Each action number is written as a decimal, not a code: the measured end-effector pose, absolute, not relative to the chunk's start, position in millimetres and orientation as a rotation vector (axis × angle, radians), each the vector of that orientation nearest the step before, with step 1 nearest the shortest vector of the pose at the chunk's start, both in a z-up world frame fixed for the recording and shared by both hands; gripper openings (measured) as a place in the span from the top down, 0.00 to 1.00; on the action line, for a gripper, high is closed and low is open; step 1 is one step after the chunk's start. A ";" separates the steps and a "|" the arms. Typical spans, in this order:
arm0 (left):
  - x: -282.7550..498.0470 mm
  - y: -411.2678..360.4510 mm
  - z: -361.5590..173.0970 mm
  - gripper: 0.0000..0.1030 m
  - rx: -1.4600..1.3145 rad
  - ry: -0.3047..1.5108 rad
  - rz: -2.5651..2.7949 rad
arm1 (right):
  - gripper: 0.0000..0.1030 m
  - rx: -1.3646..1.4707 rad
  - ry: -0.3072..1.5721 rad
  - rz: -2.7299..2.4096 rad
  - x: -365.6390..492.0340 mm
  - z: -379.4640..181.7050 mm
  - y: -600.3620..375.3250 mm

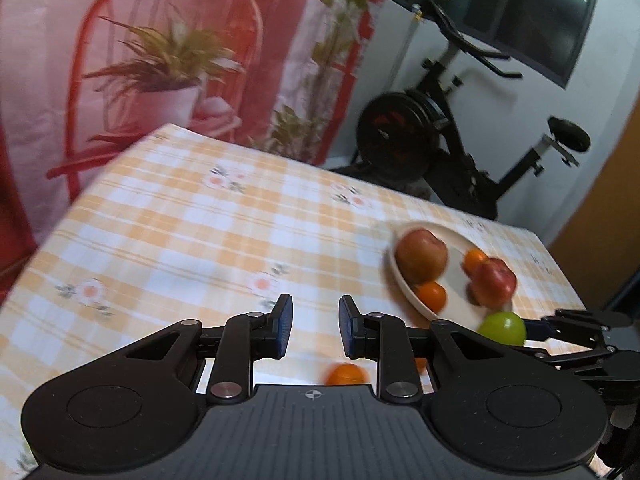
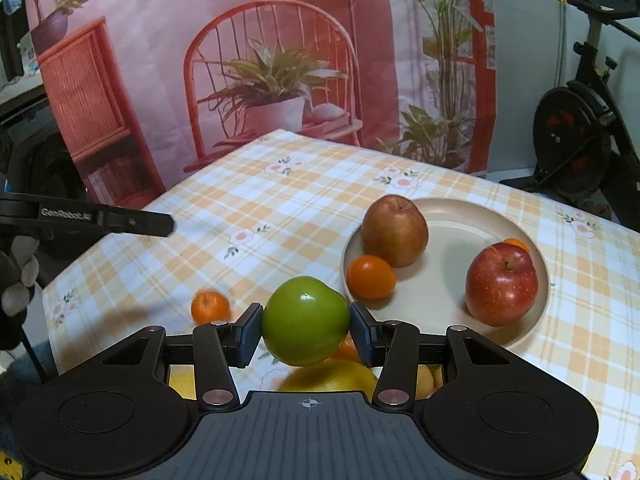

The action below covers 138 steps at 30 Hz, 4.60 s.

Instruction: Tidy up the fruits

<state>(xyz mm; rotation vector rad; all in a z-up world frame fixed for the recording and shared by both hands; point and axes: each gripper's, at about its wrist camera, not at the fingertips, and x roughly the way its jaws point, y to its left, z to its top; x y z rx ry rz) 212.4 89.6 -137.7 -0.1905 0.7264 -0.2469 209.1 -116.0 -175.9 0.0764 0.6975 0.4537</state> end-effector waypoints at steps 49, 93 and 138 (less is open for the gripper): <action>231.9 24.0 -148.2 0.66 -0.092 0.775 -0.395 | 0.58 0.121 0.619 0.333 213.8 -166.5 -187.0; 295.6 -87.4 -190.8 0.61 0.044 0.935 -0.605 | 0.58 0.069 0.632 0.331 318.2 -179.6 -228.8; 281.0 -6.0 -144.3 0.61 -0.128 0.734 -0.356 | 0.57 0.054 0.726 0.245 373.7 -179.1 -187.1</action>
